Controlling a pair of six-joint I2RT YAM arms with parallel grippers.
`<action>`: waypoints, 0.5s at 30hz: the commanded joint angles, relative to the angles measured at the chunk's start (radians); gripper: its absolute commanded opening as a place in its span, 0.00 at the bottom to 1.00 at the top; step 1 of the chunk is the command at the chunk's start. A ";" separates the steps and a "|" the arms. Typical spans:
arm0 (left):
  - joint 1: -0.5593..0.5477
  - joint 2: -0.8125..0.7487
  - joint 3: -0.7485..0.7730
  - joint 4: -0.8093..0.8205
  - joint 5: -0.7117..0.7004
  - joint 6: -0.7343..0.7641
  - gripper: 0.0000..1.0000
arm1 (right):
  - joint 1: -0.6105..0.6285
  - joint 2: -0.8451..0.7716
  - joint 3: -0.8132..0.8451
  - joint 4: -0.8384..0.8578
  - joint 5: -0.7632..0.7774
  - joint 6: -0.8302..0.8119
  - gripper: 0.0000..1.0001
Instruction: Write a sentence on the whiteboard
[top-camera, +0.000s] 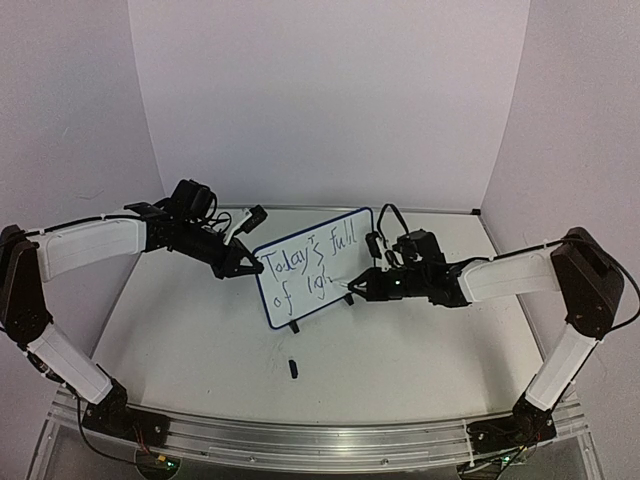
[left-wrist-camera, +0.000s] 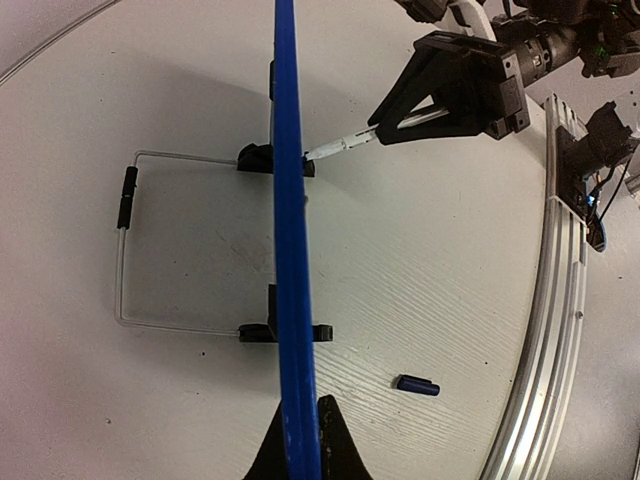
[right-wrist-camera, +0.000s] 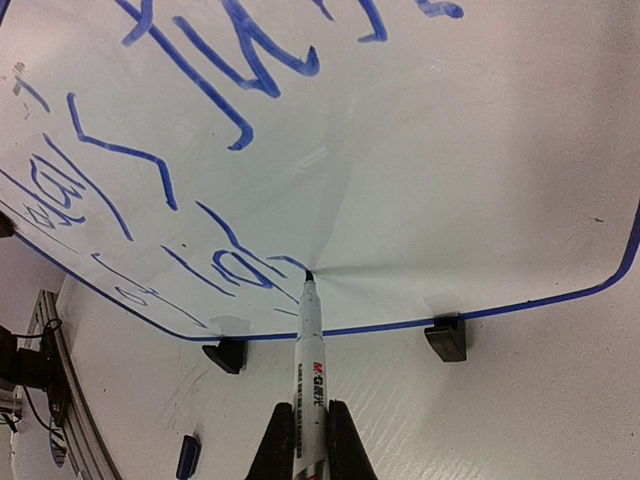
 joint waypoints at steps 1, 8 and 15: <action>-0.017 0.031 0.005 -0.082 -0.025 0.018 0.00 | -0.006 -0.048 -0.013 0.024 -0.017 -0.003 0.00; -0.018 0.030 0.006 -0.081 -0.024 0.019 0.00 | -0.007 -0.093 -0.024 0.023 -0.008 -0.004 0.00; -0.018 0.027 0.005 -0.083 -0.028 0.019 0.00 | -0.015 -0.047 0.020 0.022 -0.016 -0.011 0.00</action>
